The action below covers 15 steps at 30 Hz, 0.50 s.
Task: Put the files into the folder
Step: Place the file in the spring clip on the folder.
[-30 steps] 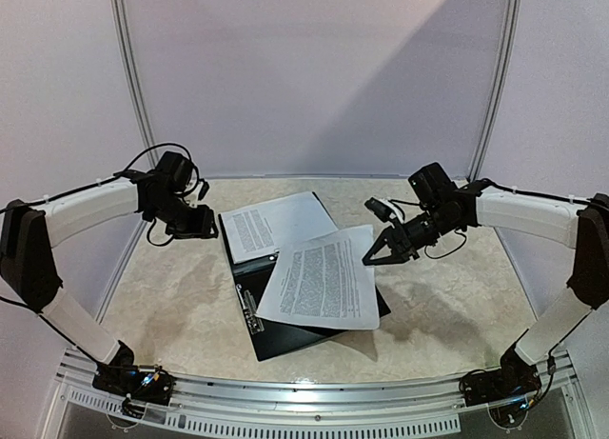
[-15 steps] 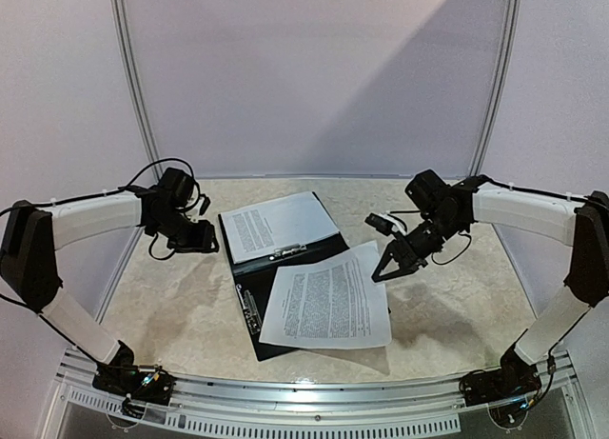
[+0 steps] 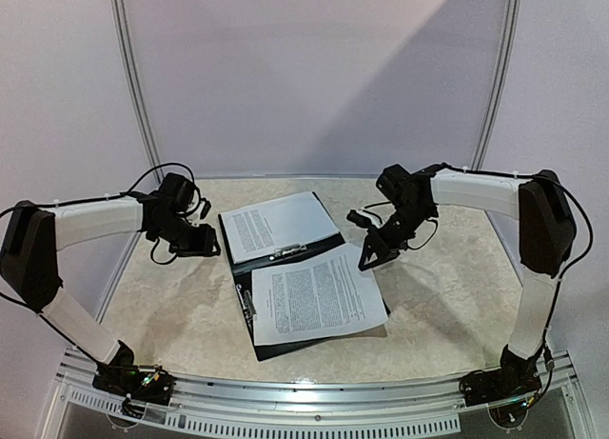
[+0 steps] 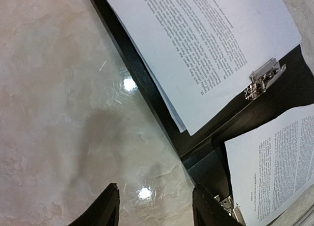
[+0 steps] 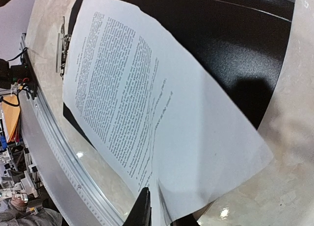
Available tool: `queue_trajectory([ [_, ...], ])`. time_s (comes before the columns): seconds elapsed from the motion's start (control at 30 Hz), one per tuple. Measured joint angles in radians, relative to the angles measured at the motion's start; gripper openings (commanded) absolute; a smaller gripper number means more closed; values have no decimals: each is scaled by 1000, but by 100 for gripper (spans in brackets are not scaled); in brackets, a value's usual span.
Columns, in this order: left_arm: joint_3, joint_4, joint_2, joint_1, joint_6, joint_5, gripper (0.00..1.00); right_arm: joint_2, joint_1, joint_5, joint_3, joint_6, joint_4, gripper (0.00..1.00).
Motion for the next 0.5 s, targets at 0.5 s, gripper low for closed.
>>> queue_trajectory([
  [0.5, -13, 29, 34, 0, 1, -14, 50, 128, 0, 55, 47, 111, 121, 0],
])
